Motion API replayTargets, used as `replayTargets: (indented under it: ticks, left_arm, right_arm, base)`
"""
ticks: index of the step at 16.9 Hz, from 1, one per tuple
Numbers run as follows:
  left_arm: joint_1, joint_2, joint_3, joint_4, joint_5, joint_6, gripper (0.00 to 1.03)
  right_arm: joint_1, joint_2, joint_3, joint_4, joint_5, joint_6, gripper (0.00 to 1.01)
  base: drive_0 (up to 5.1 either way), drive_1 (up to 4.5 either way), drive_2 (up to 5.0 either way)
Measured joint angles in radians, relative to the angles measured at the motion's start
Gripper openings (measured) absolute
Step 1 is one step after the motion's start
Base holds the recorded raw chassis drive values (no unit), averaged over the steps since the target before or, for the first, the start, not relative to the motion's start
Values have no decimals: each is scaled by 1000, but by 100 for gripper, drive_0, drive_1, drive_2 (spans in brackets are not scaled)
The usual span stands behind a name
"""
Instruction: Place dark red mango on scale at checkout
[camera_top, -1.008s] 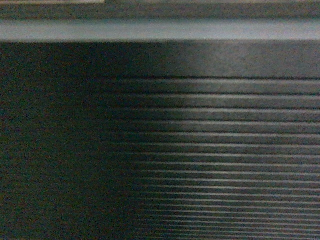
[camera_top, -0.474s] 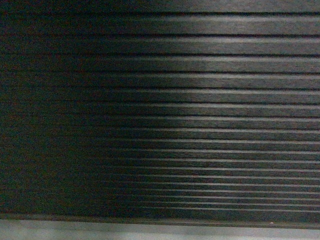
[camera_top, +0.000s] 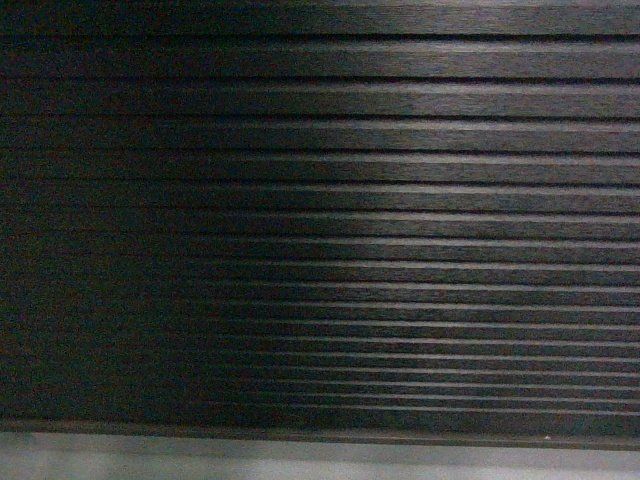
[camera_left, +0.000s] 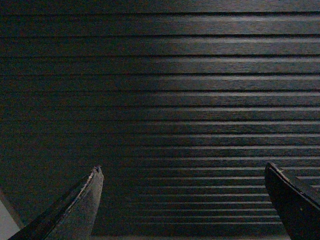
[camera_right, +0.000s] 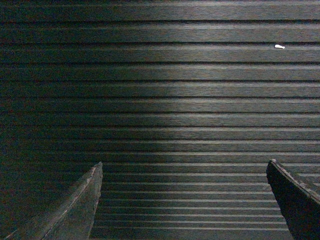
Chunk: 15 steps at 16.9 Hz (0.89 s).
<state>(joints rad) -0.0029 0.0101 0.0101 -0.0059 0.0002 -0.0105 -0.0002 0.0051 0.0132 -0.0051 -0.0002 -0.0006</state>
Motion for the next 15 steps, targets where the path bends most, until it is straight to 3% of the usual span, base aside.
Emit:
replayTargets:
  ticks: [15]
  left_arm:
    - [0, 0, 0, 0, 0, 0, 98]
  right_arm:
    - [0, 0, 0, 0, 0, 0, 98]
  base:
    - [0, 0, 0]
